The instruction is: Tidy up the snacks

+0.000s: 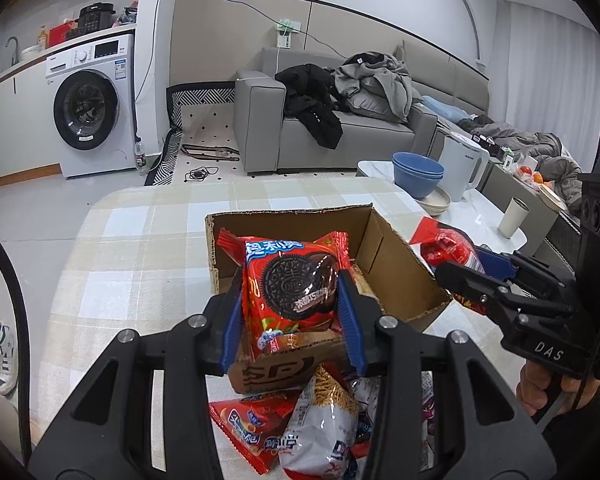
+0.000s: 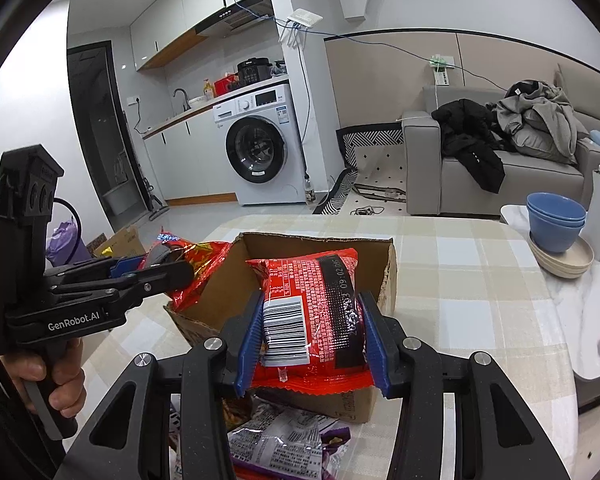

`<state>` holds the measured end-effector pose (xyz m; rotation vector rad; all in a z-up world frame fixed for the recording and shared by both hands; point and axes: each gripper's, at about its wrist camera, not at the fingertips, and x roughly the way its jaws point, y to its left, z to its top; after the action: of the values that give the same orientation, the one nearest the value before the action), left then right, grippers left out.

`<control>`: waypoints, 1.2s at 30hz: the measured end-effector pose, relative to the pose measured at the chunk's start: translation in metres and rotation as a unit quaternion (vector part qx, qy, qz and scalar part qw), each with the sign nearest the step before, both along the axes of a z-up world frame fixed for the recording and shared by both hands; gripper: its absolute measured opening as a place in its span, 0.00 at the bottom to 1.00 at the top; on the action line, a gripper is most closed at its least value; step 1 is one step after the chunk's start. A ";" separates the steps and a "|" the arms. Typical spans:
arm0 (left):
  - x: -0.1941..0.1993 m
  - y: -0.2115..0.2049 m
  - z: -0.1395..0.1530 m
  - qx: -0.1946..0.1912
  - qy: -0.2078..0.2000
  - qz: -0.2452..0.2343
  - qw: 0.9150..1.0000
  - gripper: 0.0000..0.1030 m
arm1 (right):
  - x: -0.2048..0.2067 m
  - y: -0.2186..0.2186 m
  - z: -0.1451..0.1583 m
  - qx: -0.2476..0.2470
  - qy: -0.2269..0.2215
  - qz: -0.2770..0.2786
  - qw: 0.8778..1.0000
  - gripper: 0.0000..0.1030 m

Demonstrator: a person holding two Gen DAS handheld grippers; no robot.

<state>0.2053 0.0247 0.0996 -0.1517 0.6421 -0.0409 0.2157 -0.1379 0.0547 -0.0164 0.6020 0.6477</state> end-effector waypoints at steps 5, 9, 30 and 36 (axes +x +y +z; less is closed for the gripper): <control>0.019 -0.001 -0.012 0.002 0.009 -0.004 1.000 0.38 | 0.008 0.007 -0.009 -0.012 0.005 0.000 1.000 0.45; 0.033 -0.001 -0.022 0.004 0.018 -0.006 1.000 0.38 | 0.014 0.013 -0.015 -0.022 0.007 -0.001 1.000 0.45; 0.085 -0.004 -0.055 0.020 0.042 -0.008 0.999 0.38 | 0.029 0.034 -0.030 -0.053 0.005 -0.003 0.999 0.45; 0.077 -0.007 -0.051 0.020 0.040 -0.014 0.999 0.61 | 0.024 0.027 -0.025 -0.045 0.006 -0.009 0.999 0.63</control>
<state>0.2824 0.0173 0.0488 -0.1066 0.7254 -0.0493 0.2394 -0.1108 0.0299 -0.0916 0.6427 0.6030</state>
